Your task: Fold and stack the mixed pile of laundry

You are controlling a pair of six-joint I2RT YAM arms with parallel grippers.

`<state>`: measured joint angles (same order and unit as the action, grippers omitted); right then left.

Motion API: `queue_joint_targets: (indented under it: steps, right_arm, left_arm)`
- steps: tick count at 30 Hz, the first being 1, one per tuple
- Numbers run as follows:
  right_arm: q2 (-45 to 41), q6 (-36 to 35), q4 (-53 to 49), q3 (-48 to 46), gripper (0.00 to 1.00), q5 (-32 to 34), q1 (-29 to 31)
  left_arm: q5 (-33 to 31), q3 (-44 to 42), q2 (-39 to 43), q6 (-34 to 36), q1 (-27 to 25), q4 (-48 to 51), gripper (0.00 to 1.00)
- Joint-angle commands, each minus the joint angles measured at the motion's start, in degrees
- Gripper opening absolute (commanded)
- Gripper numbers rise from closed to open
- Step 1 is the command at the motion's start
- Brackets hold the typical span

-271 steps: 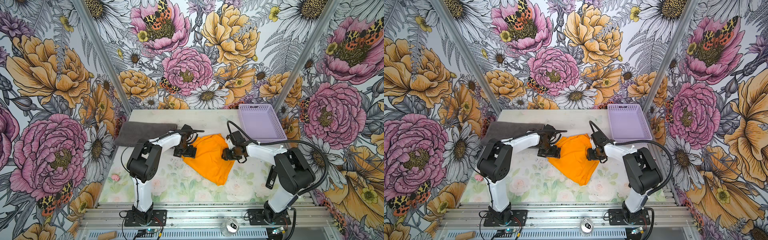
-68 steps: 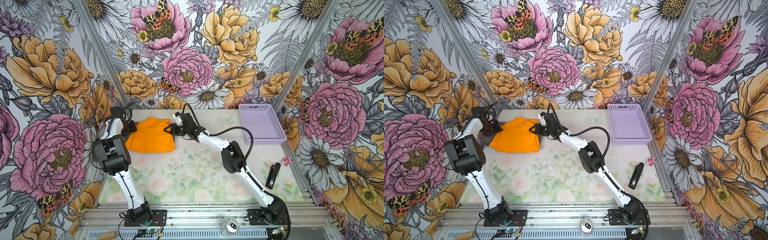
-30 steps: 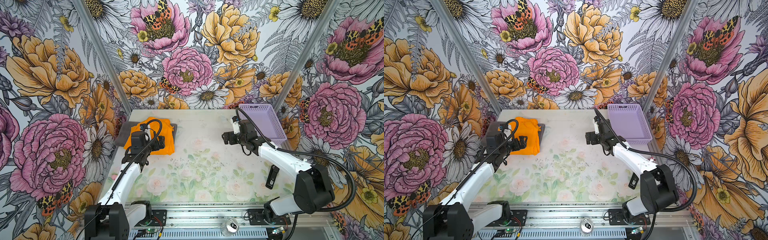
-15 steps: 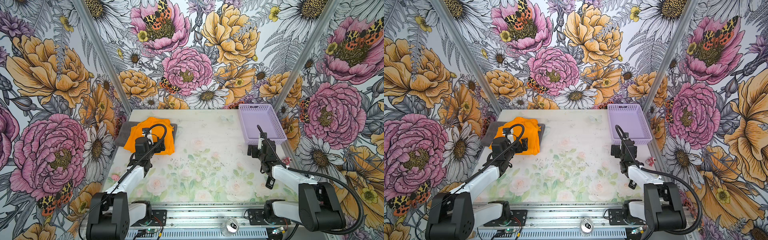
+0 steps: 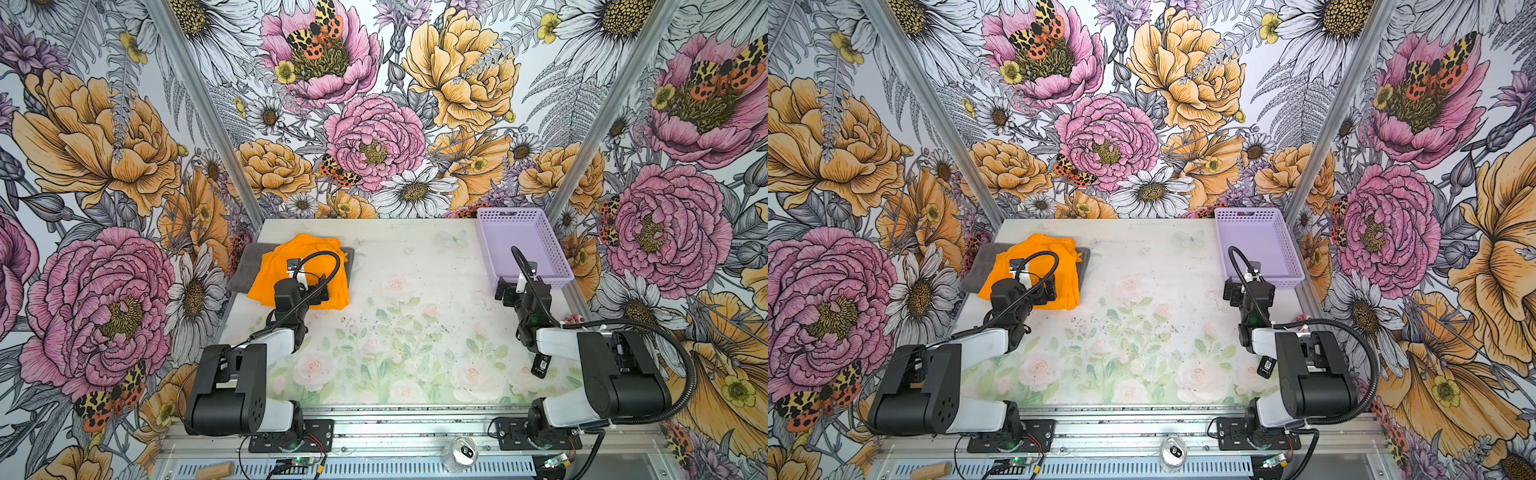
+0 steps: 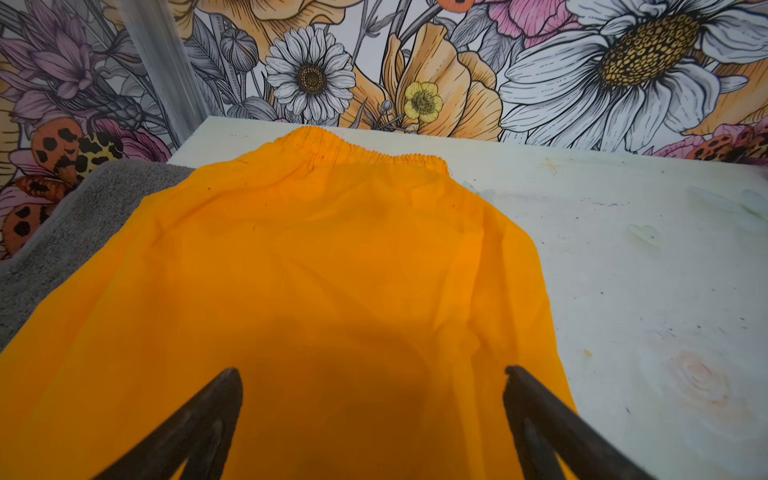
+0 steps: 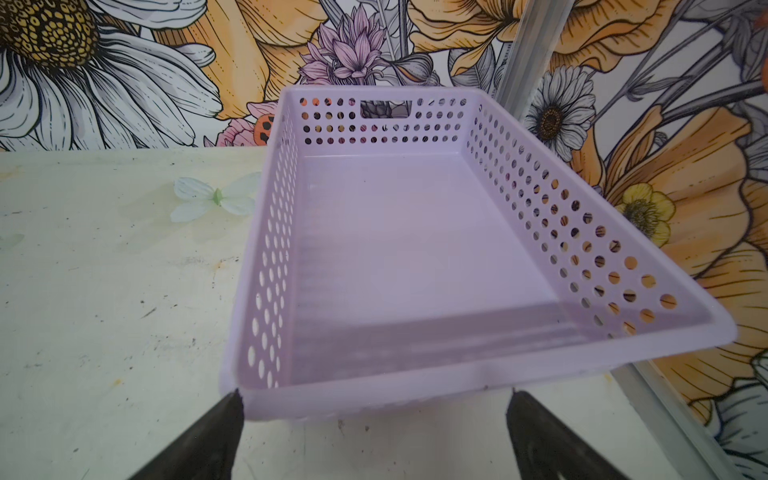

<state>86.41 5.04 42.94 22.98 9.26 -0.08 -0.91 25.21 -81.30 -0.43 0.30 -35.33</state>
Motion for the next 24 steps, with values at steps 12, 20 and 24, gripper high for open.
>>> queue_joint_targets:
  steps: [12,20,24]
  right_arm:
    - [1.66,-0.64,9.67,-1.93,1.00,5.53,1.92]
    - [1.74,-0.59,9.45,-1.82,1.00,5.58,1.92]
    - [1.67,-0.64,9.70,-1.96,1.00,5.57,1.92]
  left_arm:
    - [-2.45,-1.94,-6.48,0.84,0.59,-14.21,0.99]
    - [-2.42,-2.67,-7.03,0.69,0.75,-16.07,0.99]
    - [-2.60,-2.97,-7.20,0.62,0.74,-16.86,0.99]
